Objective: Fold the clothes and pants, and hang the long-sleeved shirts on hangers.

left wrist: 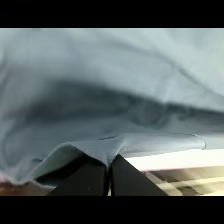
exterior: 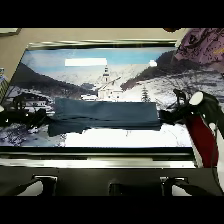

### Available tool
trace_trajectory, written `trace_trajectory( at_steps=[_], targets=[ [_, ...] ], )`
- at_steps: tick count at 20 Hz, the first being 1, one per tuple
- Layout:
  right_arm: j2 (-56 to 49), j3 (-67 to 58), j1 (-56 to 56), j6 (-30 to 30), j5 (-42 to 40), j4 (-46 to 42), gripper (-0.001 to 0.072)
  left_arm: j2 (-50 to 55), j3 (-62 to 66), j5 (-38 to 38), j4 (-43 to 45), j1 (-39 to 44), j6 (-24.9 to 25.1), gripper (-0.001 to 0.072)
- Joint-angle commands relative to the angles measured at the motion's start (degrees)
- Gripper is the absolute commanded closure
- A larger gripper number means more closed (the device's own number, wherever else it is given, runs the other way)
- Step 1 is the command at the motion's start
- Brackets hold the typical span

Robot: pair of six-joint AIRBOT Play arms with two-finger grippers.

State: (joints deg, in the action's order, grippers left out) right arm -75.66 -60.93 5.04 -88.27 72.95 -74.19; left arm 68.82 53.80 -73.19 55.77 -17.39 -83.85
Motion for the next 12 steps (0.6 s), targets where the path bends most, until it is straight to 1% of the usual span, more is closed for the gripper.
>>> trace_trajectory(
  at_steps=[1,6,11,12],
  targets=[
    [-7.4,-8.0,-1.4,-0.5,-1.1,-2.0,0.0682,12.1,10.7,1.0,-0.5,2.3,1.6,0.0690],
    [-17.2,-17.0,-1.4,0.2,-1.9,-1.4,0.0682,25.1,22.2,0.6,-0.5,4.6,1.6,0.0690],
    [-22.5,-18.3,-1.4,0.2,-5.0,1.3,0.0678,31.4,26.7,0.7,-0.5,5.8,1.6,0.0689],
    [-23.0,-18.3,-1.4,0.2,-5.2,2.5,0.0648,32.0,26.9,0.7,-0.5,5.8,1.6,0.0686]
  ],
)
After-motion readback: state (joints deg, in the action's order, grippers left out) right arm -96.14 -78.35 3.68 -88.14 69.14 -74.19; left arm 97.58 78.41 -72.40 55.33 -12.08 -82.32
